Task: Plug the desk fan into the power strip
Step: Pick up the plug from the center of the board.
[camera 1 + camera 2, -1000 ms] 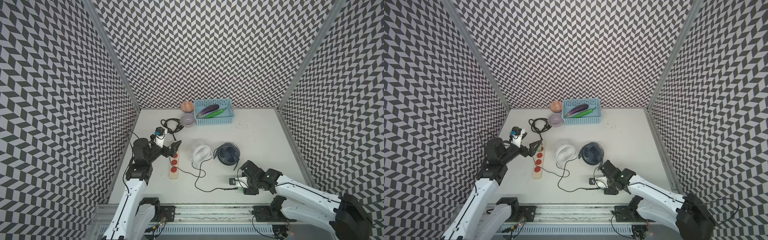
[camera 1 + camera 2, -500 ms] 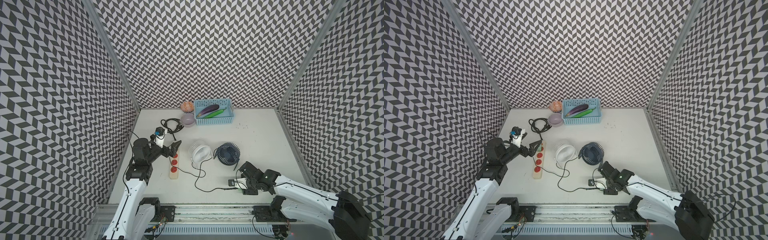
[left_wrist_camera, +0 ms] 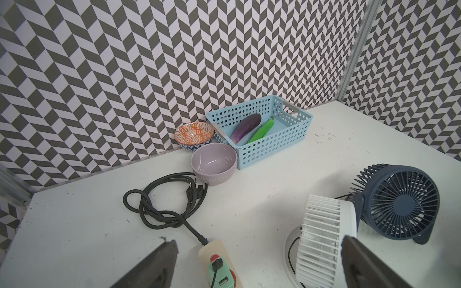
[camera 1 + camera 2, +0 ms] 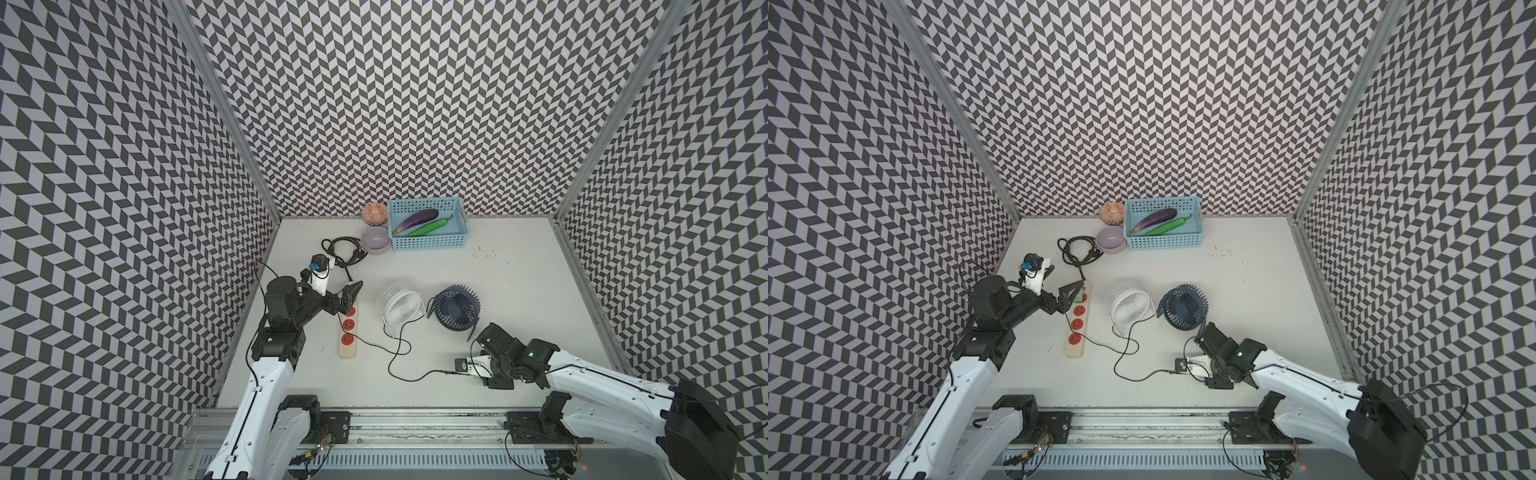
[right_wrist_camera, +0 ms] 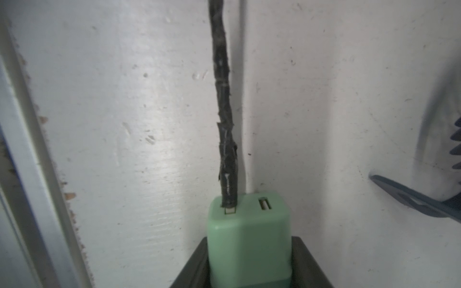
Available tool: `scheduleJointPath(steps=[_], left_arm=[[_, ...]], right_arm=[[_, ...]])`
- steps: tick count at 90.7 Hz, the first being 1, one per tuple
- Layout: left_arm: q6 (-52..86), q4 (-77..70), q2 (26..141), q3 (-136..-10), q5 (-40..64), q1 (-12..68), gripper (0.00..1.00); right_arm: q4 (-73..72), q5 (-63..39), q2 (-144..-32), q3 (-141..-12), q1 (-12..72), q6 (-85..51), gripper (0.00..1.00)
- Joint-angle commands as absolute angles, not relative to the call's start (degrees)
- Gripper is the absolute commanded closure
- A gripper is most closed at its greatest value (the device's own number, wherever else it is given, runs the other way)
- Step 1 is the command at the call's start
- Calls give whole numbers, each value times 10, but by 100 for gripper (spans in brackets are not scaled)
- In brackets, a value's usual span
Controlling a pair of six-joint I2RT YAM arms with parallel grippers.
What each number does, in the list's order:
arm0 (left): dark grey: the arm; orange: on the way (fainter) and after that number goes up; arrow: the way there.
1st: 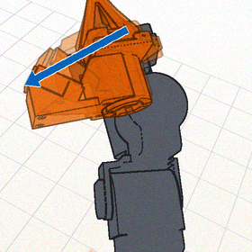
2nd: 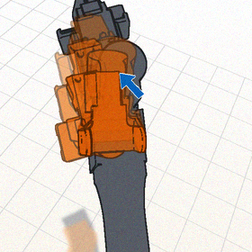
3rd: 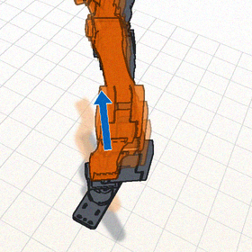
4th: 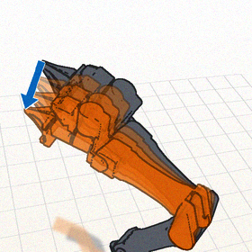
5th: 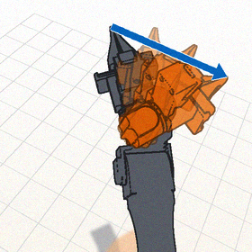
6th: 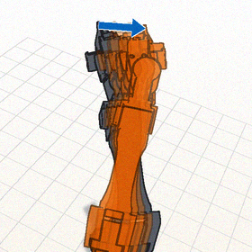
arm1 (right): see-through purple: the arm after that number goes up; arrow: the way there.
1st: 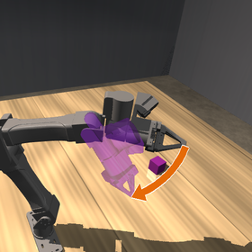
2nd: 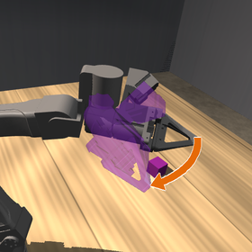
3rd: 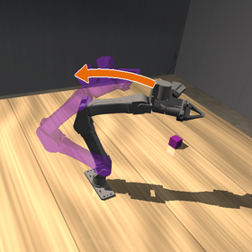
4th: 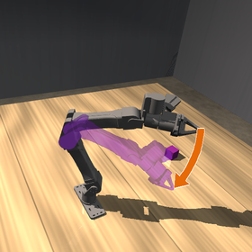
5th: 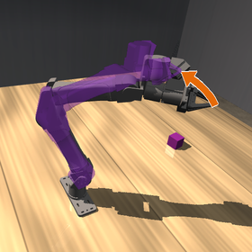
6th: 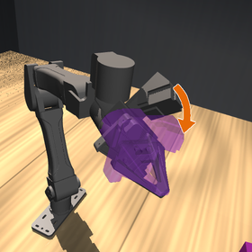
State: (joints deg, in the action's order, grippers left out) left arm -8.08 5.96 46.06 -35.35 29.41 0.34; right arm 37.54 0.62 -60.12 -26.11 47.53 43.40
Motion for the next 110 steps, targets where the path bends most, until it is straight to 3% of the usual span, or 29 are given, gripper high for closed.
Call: scheduleJointPath(steps=[1, 16, 35, 62, 90, 110], left_arm=[[-88, 41, 455, -349, 296, 4, 0], [-89, 42, 455, -348, 296, 4, 0], [-89, 42, 454, -349, 296, 4, 0], [-89, 41, 455, -348, 296, 5, 0], [-89, 41, 456, -348, 297, 7, 0], [-92, 41, 457, -347, 302, 7, 0]], right_arm=[[352, 6, -609, -270, 483, 416, 53], [385, 9, -608, -266, 484, 439, 23], [387, 14, -614, -269, 484, 435, 22], [389, 25, -614, -270, 482, 436, 35], [386, 17, -611, -270, 482, 435, 65], [385, 13, -604, -274, 483, 437, 74]])
